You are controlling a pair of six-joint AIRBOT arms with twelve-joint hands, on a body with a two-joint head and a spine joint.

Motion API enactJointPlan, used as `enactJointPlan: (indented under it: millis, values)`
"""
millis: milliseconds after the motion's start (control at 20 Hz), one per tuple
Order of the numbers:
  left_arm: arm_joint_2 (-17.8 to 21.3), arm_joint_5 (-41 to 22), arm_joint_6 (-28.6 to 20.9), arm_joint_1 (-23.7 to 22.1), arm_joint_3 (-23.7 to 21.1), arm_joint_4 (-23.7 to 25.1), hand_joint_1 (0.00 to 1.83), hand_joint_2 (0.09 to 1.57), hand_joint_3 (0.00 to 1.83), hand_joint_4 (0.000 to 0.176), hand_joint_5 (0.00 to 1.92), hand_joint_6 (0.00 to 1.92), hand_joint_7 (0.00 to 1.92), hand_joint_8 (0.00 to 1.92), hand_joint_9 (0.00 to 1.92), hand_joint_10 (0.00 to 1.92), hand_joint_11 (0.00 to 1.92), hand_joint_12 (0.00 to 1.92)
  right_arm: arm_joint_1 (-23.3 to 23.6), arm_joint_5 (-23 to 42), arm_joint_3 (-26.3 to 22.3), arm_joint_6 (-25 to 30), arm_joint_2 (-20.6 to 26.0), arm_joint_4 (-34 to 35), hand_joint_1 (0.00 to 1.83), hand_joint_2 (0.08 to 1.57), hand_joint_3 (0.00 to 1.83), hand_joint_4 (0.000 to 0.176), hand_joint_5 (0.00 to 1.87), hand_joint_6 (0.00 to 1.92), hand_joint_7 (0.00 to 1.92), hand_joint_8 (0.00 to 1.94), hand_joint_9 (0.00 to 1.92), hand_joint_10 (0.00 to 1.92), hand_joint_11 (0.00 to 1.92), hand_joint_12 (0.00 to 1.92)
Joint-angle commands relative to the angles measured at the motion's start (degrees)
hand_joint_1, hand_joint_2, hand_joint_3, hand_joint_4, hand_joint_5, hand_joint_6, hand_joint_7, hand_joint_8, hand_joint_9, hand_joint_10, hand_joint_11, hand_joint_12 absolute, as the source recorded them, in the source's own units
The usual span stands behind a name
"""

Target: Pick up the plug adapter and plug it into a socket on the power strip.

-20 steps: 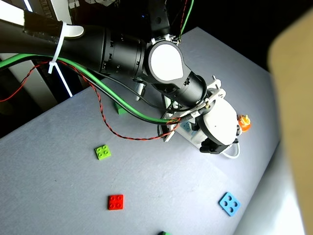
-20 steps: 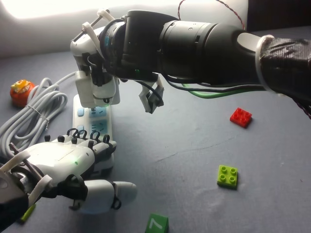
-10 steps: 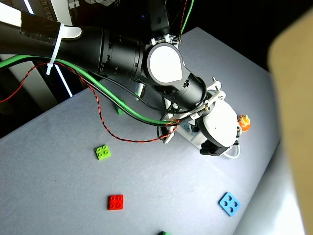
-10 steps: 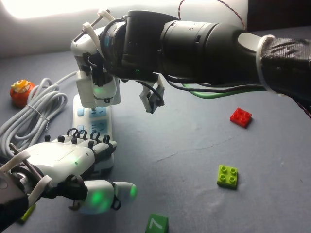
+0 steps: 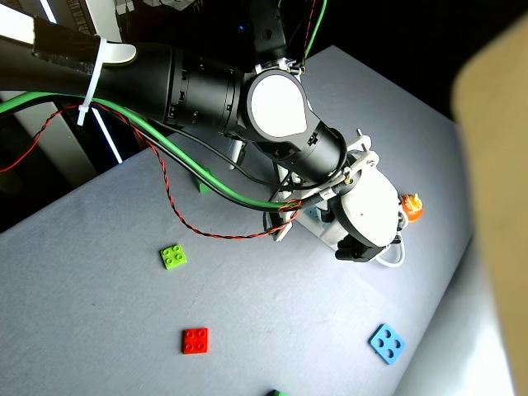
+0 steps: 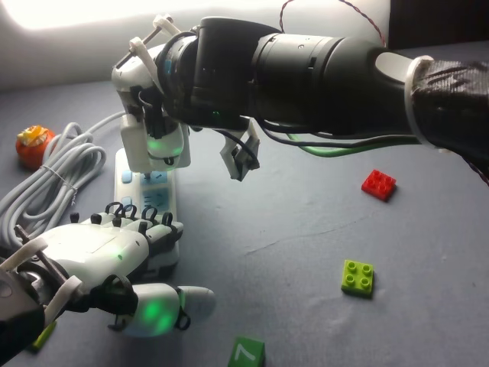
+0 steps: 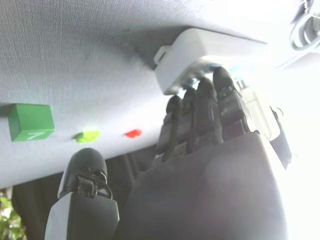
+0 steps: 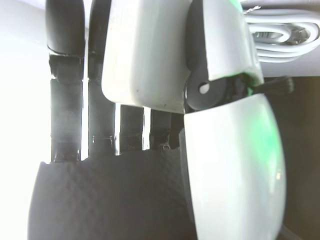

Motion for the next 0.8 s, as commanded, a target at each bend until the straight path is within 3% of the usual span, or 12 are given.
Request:
enactJointPlan:
  millis: [0,350,500,750]
  values:
    - [0.14,0.48,-0.66,0.04,0.21,-0.58,0.0,1.18,0.0,0.0,0.07,0.0,0.08,0.0,0.1,0.0,0.0,0.35,0.34,2.72,-0.09,-0.37,0.25,-2.01,1.4,1.03,0.0,0.0,1.07,0.66,1.17,0.74,1.19,0.8,0.98,0.95]
    - [0.14,0.48,-0.66,-0.09,0.43,-0.58,0.0,1.18,0.0,0.0,0.04,0.0,0.04,0.0,0.07,0.0,0.0,0.28,0.04,3.79,-0.07,-0.35,0.19,-2.02,1.4,1.03,0.0,0.0,1.06,0.69,1.17,0.75,1.17,0.82,0.98,0.93]
    - [0.14,0.48,-0.66,-0.09,0.58,-0.58,0.0,1.17,0.0,0.0,0.08,0.01,0.09,0.01,0.1,0.01,0.0,0.36,-0.25,4.2,-0.04,-0.38,-0.4,-2.41,1.4,1.03,0.0,0.0,1.05,0.7,1.15,0.78,1.16,0.82,0.98,0.93]
    - [0.13,0.48,-0.66,-0.12,0.69,-0.58,0.0,1.18,0.0,0.0,0.06,0.0,0.08,0.0,0.1,0.0,0.0,0.37,-0.71,4.3,0.14,0.17,-1.9,-6.73,1.4,1.03,0.0,0.0,1.05,0.7,1.15,0.78,1.17,0.82,0.98,0.93]
